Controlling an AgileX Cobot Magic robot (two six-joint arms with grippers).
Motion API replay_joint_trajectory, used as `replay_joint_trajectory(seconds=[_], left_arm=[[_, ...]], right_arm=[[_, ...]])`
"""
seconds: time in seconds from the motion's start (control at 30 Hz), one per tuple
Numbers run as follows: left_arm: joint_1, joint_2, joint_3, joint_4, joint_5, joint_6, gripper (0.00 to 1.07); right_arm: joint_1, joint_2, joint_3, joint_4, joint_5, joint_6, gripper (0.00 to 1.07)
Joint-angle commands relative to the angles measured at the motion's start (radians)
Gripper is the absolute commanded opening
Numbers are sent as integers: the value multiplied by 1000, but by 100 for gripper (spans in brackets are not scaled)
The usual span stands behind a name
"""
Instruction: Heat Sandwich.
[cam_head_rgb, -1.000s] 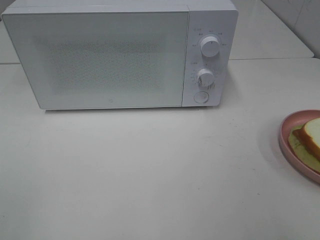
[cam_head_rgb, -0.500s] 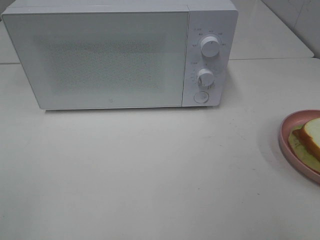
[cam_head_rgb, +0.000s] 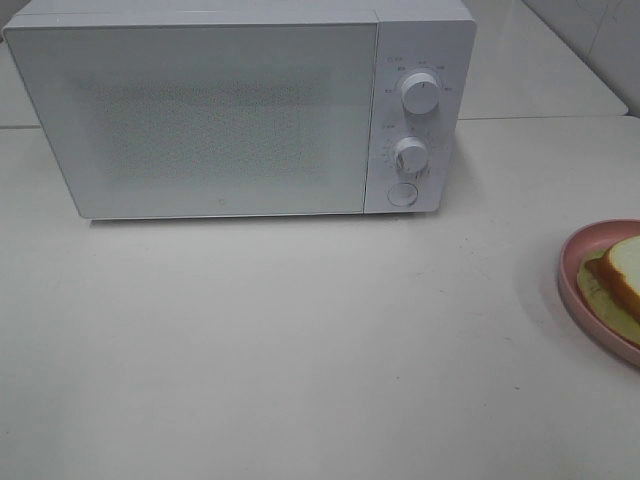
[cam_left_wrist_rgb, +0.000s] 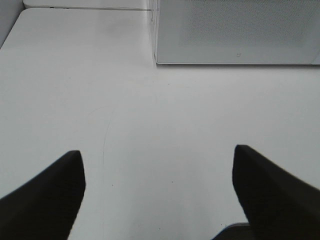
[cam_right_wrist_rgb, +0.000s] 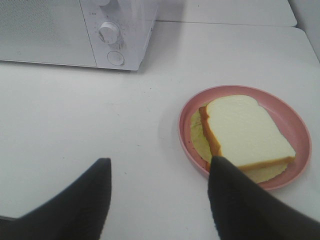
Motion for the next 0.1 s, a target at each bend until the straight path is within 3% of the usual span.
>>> replay_joint_trajectory(seconds=[0.03,0.1], left_arm=[[3,-23,0,-6,-11,-3,76],[3,-23,0,-6,-11,-3,76]], right_arm=[[-1,-24,2,-7,-6,-6,58],[-1,-24,2,-7,-6,-6,58]])
